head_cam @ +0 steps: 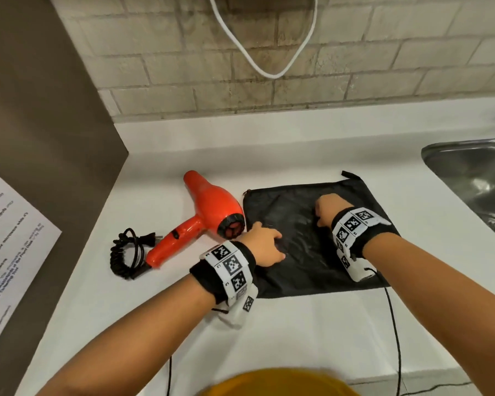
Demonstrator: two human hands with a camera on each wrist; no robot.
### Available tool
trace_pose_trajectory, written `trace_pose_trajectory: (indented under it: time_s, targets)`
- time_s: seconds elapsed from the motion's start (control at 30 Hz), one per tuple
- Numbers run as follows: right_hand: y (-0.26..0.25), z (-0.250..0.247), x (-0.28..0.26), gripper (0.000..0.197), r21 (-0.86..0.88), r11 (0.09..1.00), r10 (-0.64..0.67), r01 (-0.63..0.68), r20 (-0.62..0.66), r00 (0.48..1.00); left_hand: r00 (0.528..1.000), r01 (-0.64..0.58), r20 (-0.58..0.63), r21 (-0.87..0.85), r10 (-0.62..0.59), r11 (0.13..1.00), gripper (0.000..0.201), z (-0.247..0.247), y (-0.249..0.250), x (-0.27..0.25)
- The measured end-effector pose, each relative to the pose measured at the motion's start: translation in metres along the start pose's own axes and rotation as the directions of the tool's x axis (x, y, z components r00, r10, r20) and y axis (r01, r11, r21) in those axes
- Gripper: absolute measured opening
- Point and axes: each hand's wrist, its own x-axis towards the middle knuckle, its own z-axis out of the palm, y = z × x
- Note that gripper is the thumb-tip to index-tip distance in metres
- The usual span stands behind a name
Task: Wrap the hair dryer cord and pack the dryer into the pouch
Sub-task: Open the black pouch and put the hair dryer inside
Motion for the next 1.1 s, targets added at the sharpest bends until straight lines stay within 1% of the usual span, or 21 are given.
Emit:
trace_pose_trajectory:
  time_s: [0.03, 0.1, 0.2, 0.27, 0.33, 0.4, 0.43, 0.5, 0.6, 0.63, 0.7, 0.73, 0.77, 0.8, 0.83, 0.87, 0.93, 1.0, 1.03, 1.07, 1.1]
  targets:
    - [0.001, 0.001, 0.0, 0.028, -0.001, 1.0, -0.005, 0.005, 0.009, 1.0, 1.0, 0.01, 0.0, 0.019, -0.01, 1.0, 0.063, 0.005, -0.001, 0.0]
    - [0.003, 0.004, -0.003, 0.025, 0.007, 1.0, 0.003, -0.003, 0.036, 0.999, 0.997, 0.014, -0.073, 0.003, -0.014, 1.0, 0.067, 0.01, 0.0, -0.001]
    - [0.005, 0.003, -0.016, 0.025, 0.05, 0.999, -0.011, 0.009, 0.032, 0.999, 0.986, 0.007, -0.16, -0.172, -0.035, 0.985, 0.071, 0.01, 0.002, -0.006]
    - [0.007, -0.002, -0.031, 0.024, 0.132, 0.99, -0.038, 0.046, -0.065, 0.997, 0.979, -0.024, -0.198, -0.318, -0.042, 0.948, 0.08, 0.007, 0.004, -0.006]
    - [0.01, -0.008, -0.045, 0.019, 0.276, 0.955, -0.055, 0.108, -0.194, 0.98, 0.967, -0.068, -0.251, -0.439, -0.05, 0.896, 0.09, 0.003, 0.004, -0.004]
    - [0.015, -0.012, -0.056, 0.006, 0.401, 0.894, -0.058, 0.198, -0.335, 0.94, 0.948, -0.098, -0.305, -0.538, -0.085, 0.837, 0.093, -0.004, 0.005, -0.005]
    - [0.017, -0.013, -0.059, 0.004, 0.443, 0.861, -0.057, 0.251, -0.406, 0.912, 0.937, -0.113, -0.332, -0.586, -0.111, 0.802, 0.092, -0.008, 0.006, -0.005]
    - [0.019, -0.013, -0.062, 0.012, 0.507, 0.787, -0.042, 0.352, -0.524, 0.851, 0.914, -0.163, -0.375, -0.692, -0.156, 0.703, 0.088, -0.017, 0.008, -0.008]
    - [0.018, -0.013, -0.069, 0.021, 0.575, 0.639, -0.031, 0.512, -0.645, 0.763, 0.899, -0.224, -0.383, -0.82, -0.214, 0.527, 0.086, -0.028, 0.006, -0.008]
    - [0.017, -0.013, -0.071, 0.023, 0.594, 0.568, -0.038, 0.57, -0.673, 0.739, 0.91, -0.212, -0.352, -0.85, -0.221, 0.482, 0.089, -0.031, 0.005, -0.007]
    - [0.014, -0.012, -0.076, 0.024, 0.632, 0.43, -0.049, 0.645, -0.697, 0.716, 0.946, -0.167, -0.258, -0.907, -0.197, 0.388, 0.097, -0.037, 0.002, -0.007]
    - [0.012, -0.012, -0.078, 0.024, 0.642, 0.386, -0.06, 0.663, -0.699, 0.712, 0.962, -0.153, -0.219, -0.927, -0.165, 0.342, 0.093, -0.04, 0.003, -0.009]
    - [0.011, -0.011, -0.08, 0.024, 0.646, 0.363, -0.077, 0.672, -0.698, 0.712, 0.974, -0.145, -0.189, -0.941, -0.122, 0.306, 0.084, -0.041, 0.002, -0.01]
    - [0.01, -0.01, -0.08, 0.025, 0.646, 0.358, -0.1, 0.675, -0.692, 0.715, 0.981, -0.147, -0.176, -0.944, -0.076, 0.297, 0.07, -0.043, 0.002, -0.011]
    - [0.01, -0.01, -0.08, 0.026, 0.638, 0.368, -0.135, 0.676, -0.683, 0.718, 0.983, -0.155, -0.178, -0.932, -0.04, 0.328, 0.054, -0.044, 0.001, -0.012]
    - [0.01, -0.01, -0.079, 0.026, 0.633, 0.378, -0.171, 0.676, -0.669, 0.723, 0.981, -0.17, -0.194, -0.904, -0.023, 0.391, 0.04, -0.043, 0.0, -0.013]
    - [0.011, -0.01, -0.078, 0.022, 0.643, 0.383, -0.219, 0.664, -0.635, 0.741, 0.953, -0.234, -0.302, -0.799, -0.034, 0.553, 0.024, -0.039, -0.001, -0.014]
    - [0.009, -0.014, -0.079, 0.011, 0.651, 0.356, -0.191, 0.67, -0.651, 0.734, 0.882, -0.329, -0.471, -0.634, -0.011, 0.7, 0.017, -0.035, -0.002, -0.016]
    - [0.008, -0.017, -0.08, 0.011, 0.622, 0.369, -0.161, 0.69, -0.689, 0.707, 0.837, -0.381, -0.547, -0.56, 0.017, 0.736, 0.012, -0.033, -0.001, -0.017]
    - [0.008, -0.021, -0.08, 0.025, 0.573, 0.423, -0.138, 0.702, -0.725, 0.675, 0.795, -0.429, -0.605, -0.505, 0.048, 0.749, 0.008, -0.031, 0.0, -0.019]
    - [0.007, -0.025, -0.079, 0.041, 0.52, 0.49, -0.148, 0.7, -0.741, 0.655, 0.753, -0.473, -0.653, -0.451, 0.082, 0.757, 0.009, -0.029, -0.001, -0.019]
